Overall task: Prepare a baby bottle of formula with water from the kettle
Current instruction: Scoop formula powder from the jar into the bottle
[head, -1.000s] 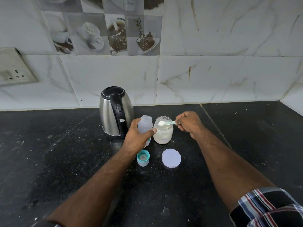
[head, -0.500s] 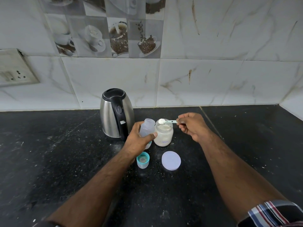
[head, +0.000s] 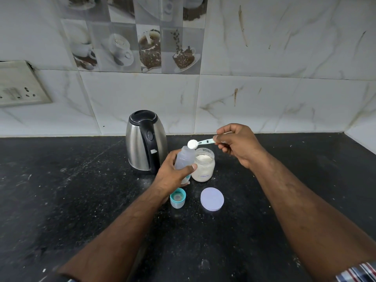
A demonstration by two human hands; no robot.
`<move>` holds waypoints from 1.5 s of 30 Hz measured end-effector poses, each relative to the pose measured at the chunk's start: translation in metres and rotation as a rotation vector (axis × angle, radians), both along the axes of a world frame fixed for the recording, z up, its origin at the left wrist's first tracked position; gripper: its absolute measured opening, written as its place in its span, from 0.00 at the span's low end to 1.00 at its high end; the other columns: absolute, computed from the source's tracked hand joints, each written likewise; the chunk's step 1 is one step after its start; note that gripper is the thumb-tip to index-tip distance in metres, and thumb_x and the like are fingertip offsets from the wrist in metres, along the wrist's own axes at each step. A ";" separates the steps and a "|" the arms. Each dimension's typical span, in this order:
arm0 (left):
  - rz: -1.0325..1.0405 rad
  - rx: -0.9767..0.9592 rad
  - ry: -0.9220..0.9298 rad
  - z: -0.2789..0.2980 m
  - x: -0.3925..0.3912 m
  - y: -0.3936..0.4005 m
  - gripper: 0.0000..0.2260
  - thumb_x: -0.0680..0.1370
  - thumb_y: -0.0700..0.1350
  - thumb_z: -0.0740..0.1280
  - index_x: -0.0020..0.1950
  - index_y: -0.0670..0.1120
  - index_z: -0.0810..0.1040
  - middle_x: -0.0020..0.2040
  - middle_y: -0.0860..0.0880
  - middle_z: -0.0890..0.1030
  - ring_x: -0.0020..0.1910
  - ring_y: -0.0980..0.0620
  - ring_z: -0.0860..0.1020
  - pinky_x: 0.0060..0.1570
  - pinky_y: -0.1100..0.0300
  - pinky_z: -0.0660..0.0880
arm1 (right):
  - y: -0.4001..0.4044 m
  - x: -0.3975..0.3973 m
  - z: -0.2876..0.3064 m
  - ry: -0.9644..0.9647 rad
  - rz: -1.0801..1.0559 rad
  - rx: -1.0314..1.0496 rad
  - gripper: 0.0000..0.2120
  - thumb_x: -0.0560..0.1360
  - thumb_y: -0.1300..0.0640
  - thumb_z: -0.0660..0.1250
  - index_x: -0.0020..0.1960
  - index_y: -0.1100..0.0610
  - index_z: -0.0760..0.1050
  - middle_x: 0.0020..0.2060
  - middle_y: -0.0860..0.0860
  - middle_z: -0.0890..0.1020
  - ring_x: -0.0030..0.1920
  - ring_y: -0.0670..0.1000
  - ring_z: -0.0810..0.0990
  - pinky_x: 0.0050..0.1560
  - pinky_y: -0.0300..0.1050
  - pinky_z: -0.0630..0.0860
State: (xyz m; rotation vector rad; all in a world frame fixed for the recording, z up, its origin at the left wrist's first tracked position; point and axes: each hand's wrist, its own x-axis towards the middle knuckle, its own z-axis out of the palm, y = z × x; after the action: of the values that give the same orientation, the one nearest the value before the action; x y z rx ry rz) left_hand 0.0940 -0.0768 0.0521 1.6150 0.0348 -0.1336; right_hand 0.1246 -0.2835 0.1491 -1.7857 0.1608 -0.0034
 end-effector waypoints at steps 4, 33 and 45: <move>0.007 -0.004 -0.001 0.001 0.000 0.000 0.26 0.75 0.47 0.78 0.69 0.56 0.71 0.64 0.50 0.79 0.60 0.47 0.80 0.47 0.46 0.86 | 0.003 -0.004 0.003 -0.050 0.022 -0.053 0.08 0.72 0.66 0.76 0.50 0.60 0.81 0.37 0.56 0.85 0.33 0.48 0.78 0.33 0.39 0.76; 0.007 -0.117 0.047 -0.005 0.008 0.003 0.27 0.74 0.47 0.79 0.69 0.56 0.73 0.64 0.50 0.79 0.62 0.44 0.80 0.50 0.41 0.85 | 0.026 -0.022 0.021 -0.726 0.342 -0.910 0.03 0.77 0.61 0.72 0.50 0.56 0.82 0.37 0.44 0.79 0.43 0.48 0.74 0.43 0.43 0.71; -0.003 -0.167 0.047 -0.008 0.010 0.002 0.26 0.73 0.48 0.80 0.68 0.56 0.74 0.64 0.50 0.81 0.62 0.44 0.81 0.50 0.40 0.84 | 0.028 -0.023 0.021 -0.772 0.358 -0.936 0.06 0.75 0.65 0.70 0.47 0.56 0.81 0.37 0.47 0.82 0.42 0.48 0.75 0.42 0.42 0.71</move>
State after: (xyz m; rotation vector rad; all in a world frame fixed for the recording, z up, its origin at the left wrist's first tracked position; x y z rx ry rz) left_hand 0.1042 -0.0750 0.0439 1.4450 0.0560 -0.1718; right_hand 0.1020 -0.2555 0.1699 -2.5644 -0.8422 -0.5857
